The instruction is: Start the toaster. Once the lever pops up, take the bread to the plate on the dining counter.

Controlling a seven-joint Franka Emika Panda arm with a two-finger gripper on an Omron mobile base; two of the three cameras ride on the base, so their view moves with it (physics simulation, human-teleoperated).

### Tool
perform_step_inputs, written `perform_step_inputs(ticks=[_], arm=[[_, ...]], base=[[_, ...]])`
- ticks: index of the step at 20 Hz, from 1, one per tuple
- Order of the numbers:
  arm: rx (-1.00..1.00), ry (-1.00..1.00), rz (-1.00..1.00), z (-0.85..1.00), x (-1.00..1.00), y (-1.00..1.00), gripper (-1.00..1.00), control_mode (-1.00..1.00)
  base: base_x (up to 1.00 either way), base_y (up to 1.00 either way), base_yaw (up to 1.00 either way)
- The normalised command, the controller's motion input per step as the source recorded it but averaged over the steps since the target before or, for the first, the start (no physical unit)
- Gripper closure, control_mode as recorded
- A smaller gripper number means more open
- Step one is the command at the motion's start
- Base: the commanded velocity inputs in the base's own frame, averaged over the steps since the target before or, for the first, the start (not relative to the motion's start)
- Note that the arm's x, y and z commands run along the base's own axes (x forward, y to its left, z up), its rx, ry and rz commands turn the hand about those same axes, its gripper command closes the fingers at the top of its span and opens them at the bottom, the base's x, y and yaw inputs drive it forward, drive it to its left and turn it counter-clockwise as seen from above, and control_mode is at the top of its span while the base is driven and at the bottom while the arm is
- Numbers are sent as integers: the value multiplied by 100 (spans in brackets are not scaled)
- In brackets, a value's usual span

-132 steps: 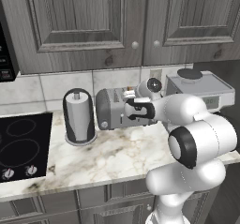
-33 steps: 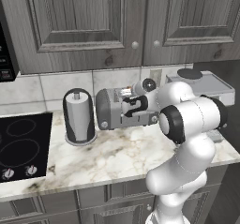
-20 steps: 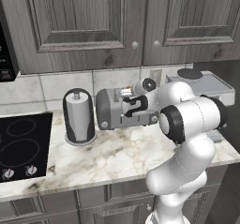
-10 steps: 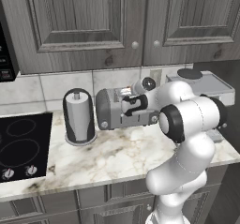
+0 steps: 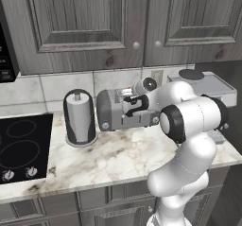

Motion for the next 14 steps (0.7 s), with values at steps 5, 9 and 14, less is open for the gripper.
perform_step_inputs(ticks=[5,9,14], arm=[[0,4,0,-1,0,0,-100,-100],[0,3,0,0,0,0,-100,-100],[0,0,0,-1,0,0,-100,-100]], base=[[0,0,0],[0,0,0],[0,0,0]])
